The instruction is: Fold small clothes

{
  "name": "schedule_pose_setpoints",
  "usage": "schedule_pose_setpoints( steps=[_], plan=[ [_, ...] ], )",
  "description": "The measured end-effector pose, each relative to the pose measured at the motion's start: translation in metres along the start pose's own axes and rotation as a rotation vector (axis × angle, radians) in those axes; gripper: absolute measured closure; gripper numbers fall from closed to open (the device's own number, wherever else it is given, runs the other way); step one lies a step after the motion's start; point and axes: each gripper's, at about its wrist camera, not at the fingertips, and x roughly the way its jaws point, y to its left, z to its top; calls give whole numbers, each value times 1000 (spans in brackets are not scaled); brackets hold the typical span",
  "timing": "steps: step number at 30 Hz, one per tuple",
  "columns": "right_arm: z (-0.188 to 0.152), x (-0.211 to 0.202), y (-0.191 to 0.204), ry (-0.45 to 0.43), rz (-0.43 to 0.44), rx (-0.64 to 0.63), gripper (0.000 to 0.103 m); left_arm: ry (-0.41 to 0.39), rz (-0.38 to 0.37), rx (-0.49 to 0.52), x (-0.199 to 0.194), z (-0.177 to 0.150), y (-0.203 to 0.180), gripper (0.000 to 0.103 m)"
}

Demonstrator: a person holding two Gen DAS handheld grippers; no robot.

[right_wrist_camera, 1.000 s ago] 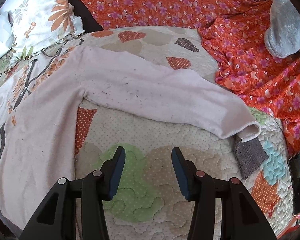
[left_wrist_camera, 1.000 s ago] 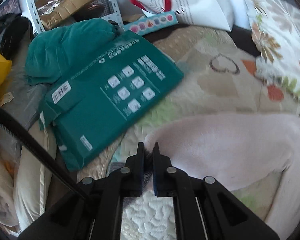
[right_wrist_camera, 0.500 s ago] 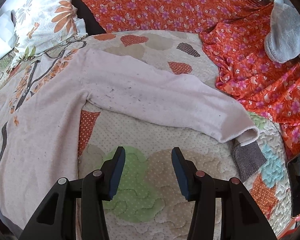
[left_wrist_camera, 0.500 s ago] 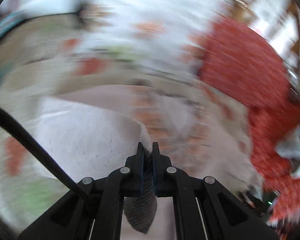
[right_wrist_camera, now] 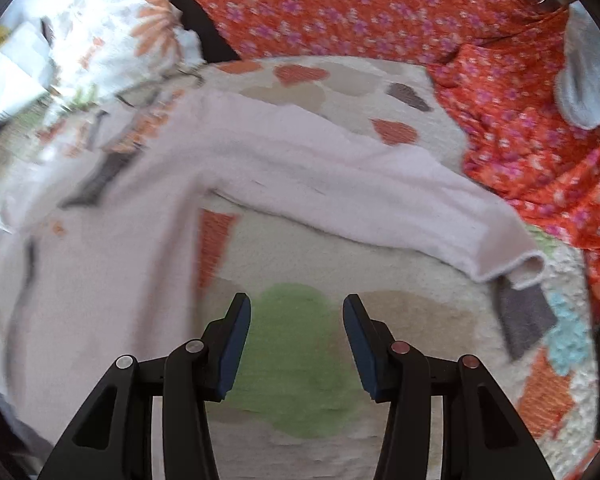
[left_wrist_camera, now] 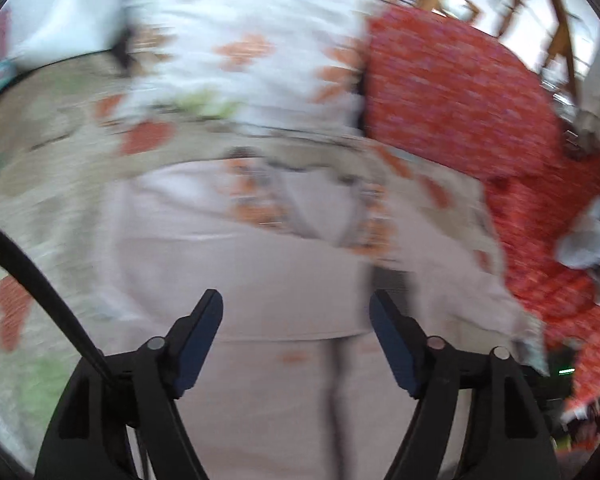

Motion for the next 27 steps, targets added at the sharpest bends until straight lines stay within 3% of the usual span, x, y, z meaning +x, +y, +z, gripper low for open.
schedule_pose_setpoints(
  steps=[3, 6, 11, 13, 14, 15, 19, 21, 23, 27],
  plan=[
    [20, 4, 25, -1, 144, 44, 50, -44, 97, -76, 0, -11, 50, 28],
    [40, 21, 57, 6, 223, 67, 50, -61, 122, -151, 3, -21, 86, 28],
    [65, 74, 123, 64, 165, 24, 50, -18, 71, -282, 13, -27, 127, 28],
    [73, 88, 135, 86, 155, 14, 61, -17, 58, -309, 13, -27, 132, 28],
    [76, 90, 139, 89, 145, 2, 87, -16, 56, -322, 11, -27, 136, 28],
    [79, 92, 141, 94, 132, -10, 94, -16, 48, -331, 8, -28, 138, 28],
    [86, 92, 133, 70, 78, -8, 98, -30, 25, -346, 2, -28, 140, 27],
    [88, 95, 122, 57, -14, 11, 102, -25, 20, -348, 4, -29, 138, 27],
    [88, 101, 107, 71, -53, 43, 102, -12, 13, -346, 5, -29, 138, 27],
    [75, 80, 60, 70, 31, 182, 97, -5, 8, -333, 5, -34, 132, 27]
  ],
)
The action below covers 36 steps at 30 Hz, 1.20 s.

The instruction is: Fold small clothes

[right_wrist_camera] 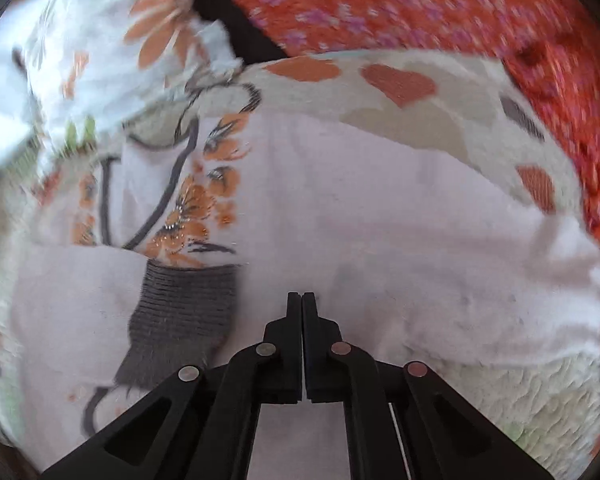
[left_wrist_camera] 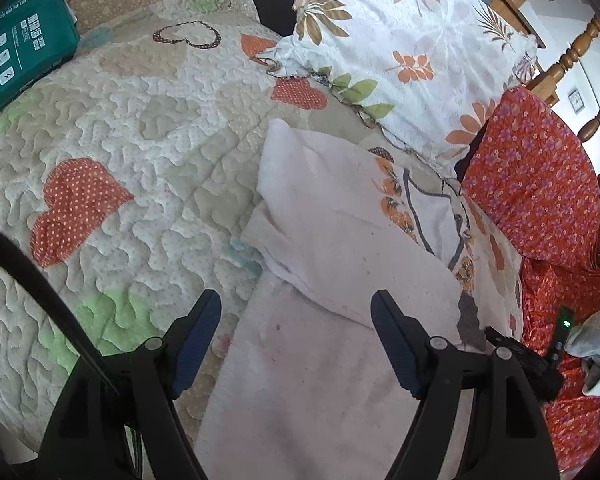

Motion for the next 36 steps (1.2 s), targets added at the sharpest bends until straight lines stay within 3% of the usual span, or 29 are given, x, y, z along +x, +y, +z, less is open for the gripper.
schedule_pose_setpoints(
  steps=[4, 6, 11, 15, 19, 23, 25, 26, 29, 32, 36],
  plan=[
    [-32, -40, -81, -20, 57, 185, 80, -5, -3, 15, -4, -4, -5, 27],
    [-57, -59, -134, -40, 77, 316, 62, -4, -6, 14, -5, -7, -7, 26],
    [-104, -86, -232, -79, 89, 581, 57, 24, -15, 21, 3, -14, -16, 26],
    [-101, -95, -262, -142, 149, 691, 52, 48, -9, 46, 13, -23, -26, 26],
    [-77, -89, -257, -173, 121, 669, 49, 52, -4, 66, 15, -27, -30, 26],
    [-50, -76, -252, -173, -51, 631, 49, 43, -7, 49, 11, -23, -23, 26],
    [-40, -73, -252, -160, -150, 603, 76, 31, -18, 21, 4, -17, -15, 26],
    [-35, -72, -249, -143, -188, 576, 95, 21, -22, 7, 0, -14, -10, 26],
    [-18, -82, -218, -160, -257, 434, 96, -16, -26, -39, -13, -3, 3, 26],
    [2, -94, -147, -207, -210, 239, 96, -64, -18, -95, -27, 9, 19, 26],
    [14, -91, -17, -212, 4, -4, 95, -129, -31, -170, -49, 25, 41, 26]
  ],
)
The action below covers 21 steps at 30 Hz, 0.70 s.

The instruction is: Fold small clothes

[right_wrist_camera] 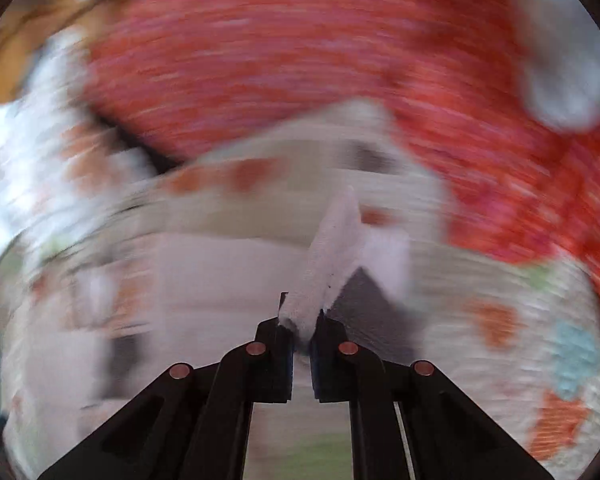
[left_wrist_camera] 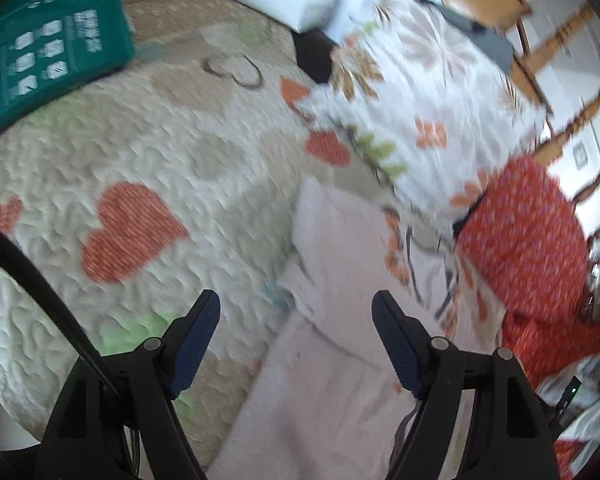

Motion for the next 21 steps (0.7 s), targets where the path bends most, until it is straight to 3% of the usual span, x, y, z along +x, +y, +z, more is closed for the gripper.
schedule_pose_setpoints(
  steps=[5, 8, 9, 11, 17, 21],
  plan=[
    [-34, 30, 163, 121, 292, -302, 91, -83, 4, -84, -25, 20, 26, 24],
    [-63, 38, 225, 225, 464, -438, 69, -108, -1, -143, -35, 28, 43, 22],
    [-71, 35, 236, 215, 464, -478, 61, -110, 0, -155, -36, 28, 47, 22],
    [-81, 31, 241, 210, 439, -515, 55, -105, -5, -165, -37, 29, 52, 22],
    [-67, 46, 217, 194, 241, -507, 55, -85, -9, -162, -34, 26, 50, 22],
    [-72, 52, 221, 230, 245, -537, 55, -73, -6, -127, -28, 22, 38, 22]
  ],
)
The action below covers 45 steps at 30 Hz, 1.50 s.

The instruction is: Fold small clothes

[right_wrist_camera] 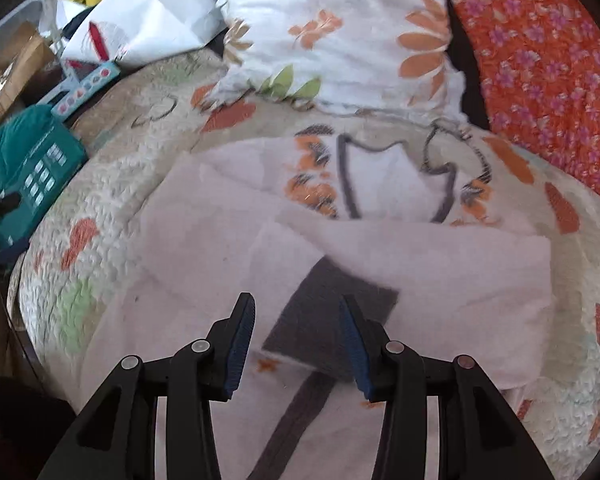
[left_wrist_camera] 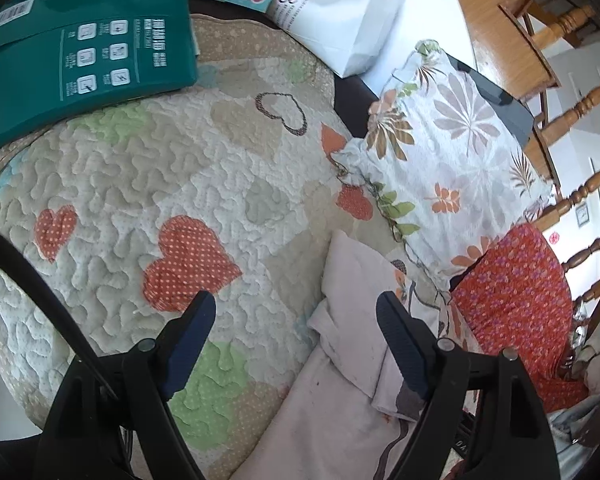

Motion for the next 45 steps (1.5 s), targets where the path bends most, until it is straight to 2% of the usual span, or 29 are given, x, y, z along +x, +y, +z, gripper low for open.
schedule_pose_setpoints(
  steps=[4, 6, 7, 9, 11, 14, 16, 18, 19, 20, 21, 22, 23, 25, 27, 29, 30, 31, 32, 33, 36, 37, 41, 43, 45],
  plan=[
    [2, 23, 28, 29, 26, -34, 55, 15, 5, 29, 4, -6, -7, 22],
    [5, 35, 33, 41, -66, -28, 55, 27, 5, 37, 6, -8, -8, 22],
    [6, 36, 29, 26, -99, -11, 55, 32, 4, 37, 6, -8, -7, 22],
    [5, 32, 9, 1, -83, 79, 55, 41, 0, 33, 7, -8, -6, 22],
    [2, 28, -13, -9, -118, 160, 55, 34, 5, 27, 7, -7, -5, 22],
    [-6, 33, -43, 29, -117, 268, 55, 22, 20, 21, 7, -7, -6, 22],
    [-10, 42, -52, 64, -62, 314, 55, 18, 20, 20, 8, -7, -7, 22],
    [-6, 44, -46, 57, -41, 302, 55, 18, 9, 22, 7, -8, -10, 22],
    [-1, 44, -41, 53, -4, 297, 57, 16, 7, 23, 7, -9, -10, 22],
    [6, 46, -33, 58, 59, 293, 72, 11, 8, 25, 6, -9, -11, 22],
    [15, 50, -23, 74, 110, 289, 91, 7, 11, 26, 6, -8, -11, 22],
    [22, 55, -14, 88, 131, 278, 98, 4, 16, 26, 5, -7, -11, 22],
    [28, 58, -4, 91, 132, 260, 101, 1, 21, 25, 5, -6, -10, 22],
    [43, 63, 20, 85, 147, 206, 101, 5, 23, 15, 4, -4, -6, 22],
    [57, 59, 43, 64, 249, 166, 101, 1, 19, 4, 3, -1, -2, 22],
    [70, 44, 53, 30, 400, 153, 101, -8, 27, -6, 1, 2, 2, 22],
    [74, 37, 53, 12, 408, 149, 98, -16, 31, -18, -1, 4, 5, 22],
    [76, 29, 50, 4, 373, 139, 92, -18, 31, -25, -1, 5, 7, 22],
    [74, 24, 39, 17, 291, 134, 73, -16, 28, -33, -2, 6, 9, 21],
    [71, 23, 31, 27, 248, 140, 64, -13, 26, -38, -2, 7, 10, 21],
    [45, 30, -18, 100, 18, 178, 64, -16, 38, -32, -2, 6, 8, 21],
    [35, 33, -33, 122, -20, 195, 64, -17, 39, -27, -2, 5, 6, 21],
    [11, 40, -66, 152, -45, 284, 64, -18, 35, 11, -1, 0, -6, 21],
    [2, 45, -69, 171, -41, 288, 64, -17, 47, 32, 1, -4, -11, 21],
    [-1, 49, -62, 176, -77, 262, 63, -7, 50, 40, 4, -6, -12, 21]
  ],
)
